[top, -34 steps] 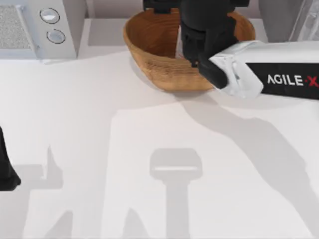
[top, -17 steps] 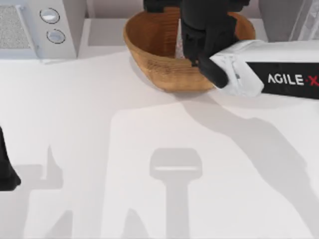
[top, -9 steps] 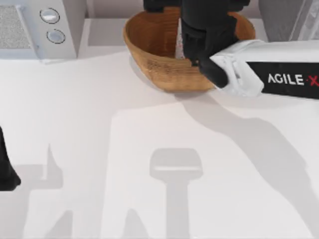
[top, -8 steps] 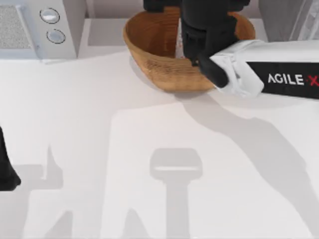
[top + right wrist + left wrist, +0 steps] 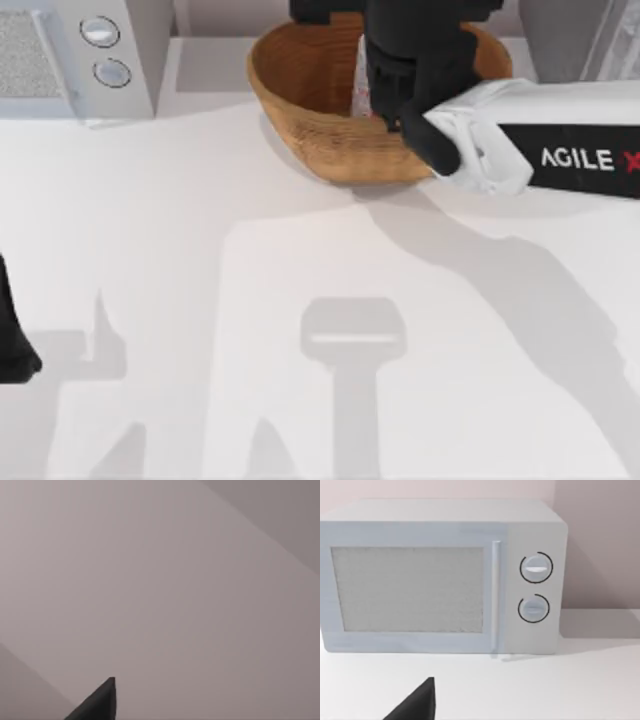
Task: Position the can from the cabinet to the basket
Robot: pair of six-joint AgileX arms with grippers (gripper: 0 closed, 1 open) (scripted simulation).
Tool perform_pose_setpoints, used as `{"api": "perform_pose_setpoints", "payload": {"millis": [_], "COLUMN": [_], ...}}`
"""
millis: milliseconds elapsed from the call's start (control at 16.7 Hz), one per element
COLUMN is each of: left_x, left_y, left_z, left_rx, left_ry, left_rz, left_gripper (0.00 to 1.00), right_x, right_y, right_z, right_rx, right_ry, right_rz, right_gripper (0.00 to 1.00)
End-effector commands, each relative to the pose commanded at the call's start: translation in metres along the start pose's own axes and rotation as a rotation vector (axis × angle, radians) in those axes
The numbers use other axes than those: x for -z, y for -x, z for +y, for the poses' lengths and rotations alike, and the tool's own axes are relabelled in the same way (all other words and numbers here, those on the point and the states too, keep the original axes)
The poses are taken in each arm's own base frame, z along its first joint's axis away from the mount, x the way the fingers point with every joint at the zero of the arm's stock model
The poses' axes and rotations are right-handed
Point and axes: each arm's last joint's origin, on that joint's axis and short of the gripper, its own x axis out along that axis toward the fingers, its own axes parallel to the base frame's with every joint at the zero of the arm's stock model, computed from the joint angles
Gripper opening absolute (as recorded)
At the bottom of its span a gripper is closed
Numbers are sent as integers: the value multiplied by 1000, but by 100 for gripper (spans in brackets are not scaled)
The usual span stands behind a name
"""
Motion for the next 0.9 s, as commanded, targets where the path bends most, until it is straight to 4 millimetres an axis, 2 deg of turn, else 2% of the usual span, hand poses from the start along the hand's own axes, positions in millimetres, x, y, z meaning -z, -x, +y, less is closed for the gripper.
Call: {"api": "perform_pose_setpoints", "payload": {"millis": [180,300,420,540,660,780,900], "left_x": [0,0,0,0,0,0,0], "left_y": [0,0,0,0,0,0,0], "left_z": [0,0,0,0,0,0,0], "left_rx": [0,0,0,0,0,0,0], "left_ry": [0,0,0,0,0,0,0], "left_rz": [0,0,0,0,0,0,0], "left_gripper": [100,100,100,100,100,100,100], "right_x": [-19,-40,-65,-86,-100,-101,-90], "right_y": [8,21,43,75,115,161,206], "right_z": [-21,-47,-81,-119,-159,-194,-222], "right_rx": [-1,0,2,4,7,9,11], "right_ry": [-1,-1,-3,-6,-9,-11,-11], "right_rz": [-2,-6,-14,-25,-39,-54,-68], "right_gripper": [100,100,100,100,100,100,100]}}
